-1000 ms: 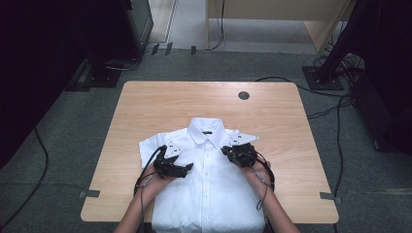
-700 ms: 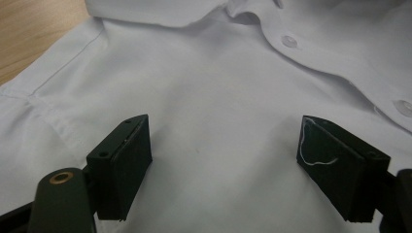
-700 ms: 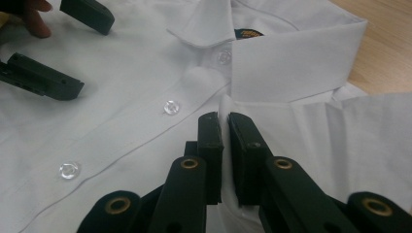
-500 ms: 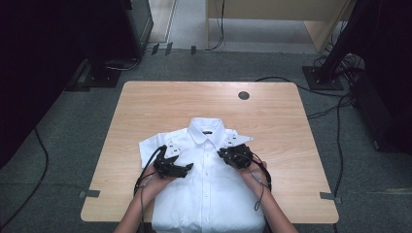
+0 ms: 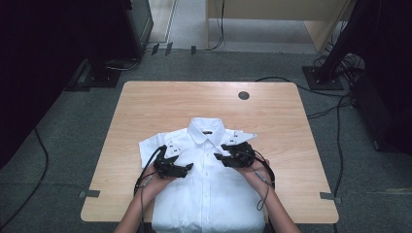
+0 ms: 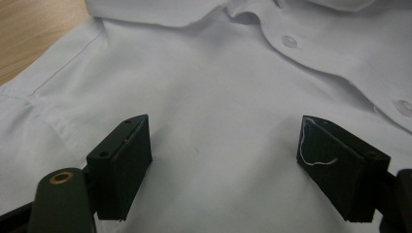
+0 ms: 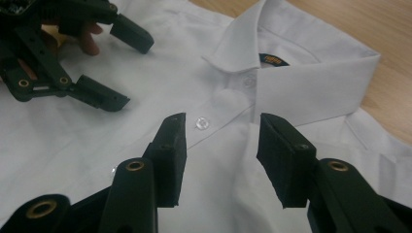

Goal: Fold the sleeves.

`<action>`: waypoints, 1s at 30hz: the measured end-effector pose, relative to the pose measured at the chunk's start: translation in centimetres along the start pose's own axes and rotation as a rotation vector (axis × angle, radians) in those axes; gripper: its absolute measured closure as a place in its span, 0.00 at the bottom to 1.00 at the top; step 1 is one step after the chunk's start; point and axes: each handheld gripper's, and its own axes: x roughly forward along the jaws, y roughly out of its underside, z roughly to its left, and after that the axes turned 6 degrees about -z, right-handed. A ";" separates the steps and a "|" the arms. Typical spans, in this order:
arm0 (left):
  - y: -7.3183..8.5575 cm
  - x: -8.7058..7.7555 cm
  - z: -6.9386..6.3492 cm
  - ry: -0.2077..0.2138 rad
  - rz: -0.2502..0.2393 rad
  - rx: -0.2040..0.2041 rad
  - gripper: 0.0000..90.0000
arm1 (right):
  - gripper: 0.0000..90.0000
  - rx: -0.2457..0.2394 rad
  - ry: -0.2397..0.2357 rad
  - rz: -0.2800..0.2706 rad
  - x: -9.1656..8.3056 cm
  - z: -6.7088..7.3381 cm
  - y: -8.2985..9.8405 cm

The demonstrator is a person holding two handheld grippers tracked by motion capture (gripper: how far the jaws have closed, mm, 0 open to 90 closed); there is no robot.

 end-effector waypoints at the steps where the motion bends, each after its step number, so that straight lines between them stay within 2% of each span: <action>1: 0.0 0.0 0.0 0.000 0.001 0.001 0.22 | 0.60 0.009 0.005 -0.001 -0.2 -0.2 0.0; 7: 0.0 0.0 0.0 0.000 0.001 0.001 0.22 | 0.60 0.044 0.031 -0.009 -0.7 -1.8 0.7; 12: 0.0 0.0 0.0 0.000 0.003 0.003 0.22 | 0.59 0.062 0.037 -0.002 -0.6 -2.5 1.3; 19: 0.0 0.0 0.0 0.000 0.003 0.003 0.22 | 0.56 0.053 0.055 0.006 -0.5 -3.2 2.0; 24: 0.0 0.0 0.0 0.000 0.003 0.003 0.22 | 0.47 0.030 0.082 0.009 -0.4 -3.7 2.5; 30: 0.0 0.0 0.0 0.000 0.003 0.003 0.22 | 0.43 0.023 0.096 0.022 -0.4 -4.3 3.1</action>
